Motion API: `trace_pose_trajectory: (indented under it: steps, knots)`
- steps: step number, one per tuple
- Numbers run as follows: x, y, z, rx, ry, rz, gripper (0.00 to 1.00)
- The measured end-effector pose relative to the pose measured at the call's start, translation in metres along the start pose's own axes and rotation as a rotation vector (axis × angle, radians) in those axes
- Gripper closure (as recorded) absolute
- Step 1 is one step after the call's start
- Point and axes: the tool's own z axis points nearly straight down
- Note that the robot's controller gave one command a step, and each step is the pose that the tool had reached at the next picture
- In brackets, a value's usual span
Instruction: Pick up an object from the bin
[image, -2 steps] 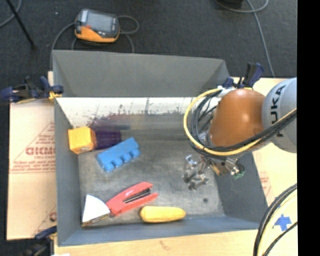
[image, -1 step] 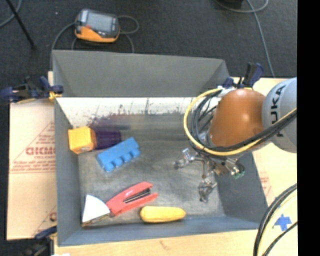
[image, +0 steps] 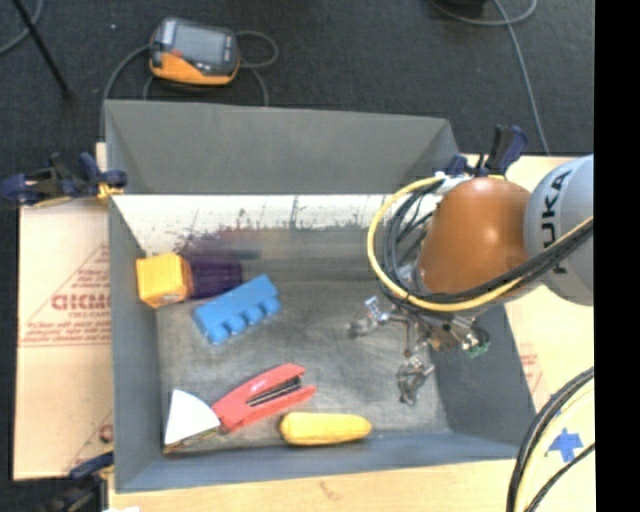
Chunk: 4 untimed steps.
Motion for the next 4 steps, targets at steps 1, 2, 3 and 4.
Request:
trace_pose_trajectory:
  steps: [1,2,3,4]
  knots:
    - [0.002,0.023,0.019,0.007,-0.006,-0.088,0.0]
    - [0.005,0.072,0.052,-0.004,0.002,-0.363,0.0]
    - [0.005,0.081,0.059,0.002,-0.005,-0.289,0.0]
    - [-0.022,0.102,0.058,0.043,-0.035,-0.777,1.0]
